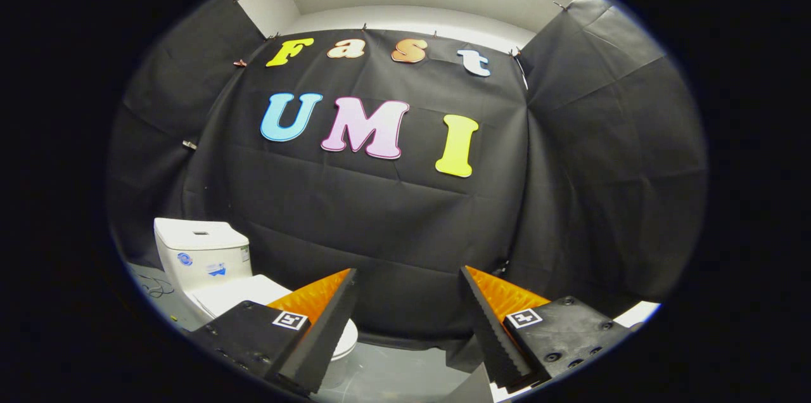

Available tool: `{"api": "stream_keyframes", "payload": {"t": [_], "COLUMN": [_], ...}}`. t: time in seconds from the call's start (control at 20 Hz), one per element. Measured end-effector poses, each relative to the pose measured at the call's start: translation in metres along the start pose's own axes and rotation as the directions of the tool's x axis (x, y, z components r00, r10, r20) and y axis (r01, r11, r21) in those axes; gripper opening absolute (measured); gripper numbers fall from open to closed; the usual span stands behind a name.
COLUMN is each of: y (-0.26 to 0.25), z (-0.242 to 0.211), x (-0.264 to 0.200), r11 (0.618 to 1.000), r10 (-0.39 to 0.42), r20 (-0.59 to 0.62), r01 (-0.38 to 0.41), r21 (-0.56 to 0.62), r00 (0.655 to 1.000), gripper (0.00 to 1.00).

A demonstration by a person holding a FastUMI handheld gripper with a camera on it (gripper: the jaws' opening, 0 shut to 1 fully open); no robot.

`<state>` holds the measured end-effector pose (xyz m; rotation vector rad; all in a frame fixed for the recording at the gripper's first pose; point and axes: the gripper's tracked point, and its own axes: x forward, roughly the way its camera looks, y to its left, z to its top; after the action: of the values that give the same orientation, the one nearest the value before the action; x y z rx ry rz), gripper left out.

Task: Open the toilet lid.

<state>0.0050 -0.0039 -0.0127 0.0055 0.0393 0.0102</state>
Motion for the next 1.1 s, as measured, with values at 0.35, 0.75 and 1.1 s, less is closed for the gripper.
{"api": "stream_keyframes", "payload": {"t": [0.35, 0.75, 1.1], "y": [0.004, 0.039, 0.08], "z": [0.001, 0.017, -0.059], "x": [0.0, 0.019, 0.042], "r11": [1.0, 0.99, 0.962], "r10": [0.009, 0.112, 0.254], "r20": [0.001, 0.039, -0.187], "r01": [-0.009, -0.109, -0.228], "r21": [-0.015, -0.087, 0.149], "r00": [1.0, 0.993, 0.949], "gripper": [0.97, 0.98, 0.98]}}
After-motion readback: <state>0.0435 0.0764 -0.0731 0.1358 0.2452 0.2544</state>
